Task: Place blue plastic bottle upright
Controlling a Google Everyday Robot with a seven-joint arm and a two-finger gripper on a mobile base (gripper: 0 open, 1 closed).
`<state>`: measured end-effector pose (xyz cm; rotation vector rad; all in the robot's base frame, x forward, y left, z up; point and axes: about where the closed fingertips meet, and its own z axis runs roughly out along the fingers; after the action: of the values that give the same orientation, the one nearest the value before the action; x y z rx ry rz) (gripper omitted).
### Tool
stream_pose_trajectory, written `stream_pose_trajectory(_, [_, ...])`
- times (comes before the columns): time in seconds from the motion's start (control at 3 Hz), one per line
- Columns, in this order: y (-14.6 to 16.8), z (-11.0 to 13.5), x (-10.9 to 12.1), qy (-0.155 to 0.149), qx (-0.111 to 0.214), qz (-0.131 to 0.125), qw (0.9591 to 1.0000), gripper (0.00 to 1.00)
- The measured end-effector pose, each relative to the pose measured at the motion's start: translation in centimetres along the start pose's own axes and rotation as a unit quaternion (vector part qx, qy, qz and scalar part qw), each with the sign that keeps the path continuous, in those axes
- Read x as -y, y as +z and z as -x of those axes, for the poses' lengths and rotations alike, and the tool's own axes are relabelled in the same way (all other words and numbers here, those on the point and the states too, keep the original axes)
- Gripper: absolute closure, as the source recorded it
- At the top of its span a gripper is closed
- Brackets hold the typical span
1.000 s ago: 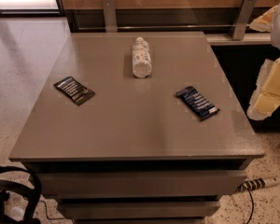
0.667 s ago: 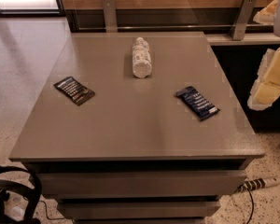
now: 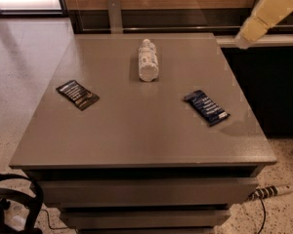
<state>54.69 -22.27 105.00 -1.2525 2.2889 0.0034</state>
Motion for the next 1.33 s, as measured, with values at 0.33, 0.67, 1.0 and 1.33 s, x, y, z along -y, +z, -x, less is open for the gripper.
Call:
stream_pose_trajectory(0.33, [2.5,3.0,2.6,0.092,0.034,-0.014,0.9951,0.0])
stream_pose_trajectory(0.67, [5.5,5.9,3.3,0.157,0.034,-0.021,0.9868,0.0])
stream_pose_trajectory(1.0, [8.7,8.5,3.8,0.214,0.039,-0.017,0.9759,0.0])
stream_pose_trajectory(1.33, [8.7,8.5,3.8,0.214,0.039,-0.017,0.9759,0.0])
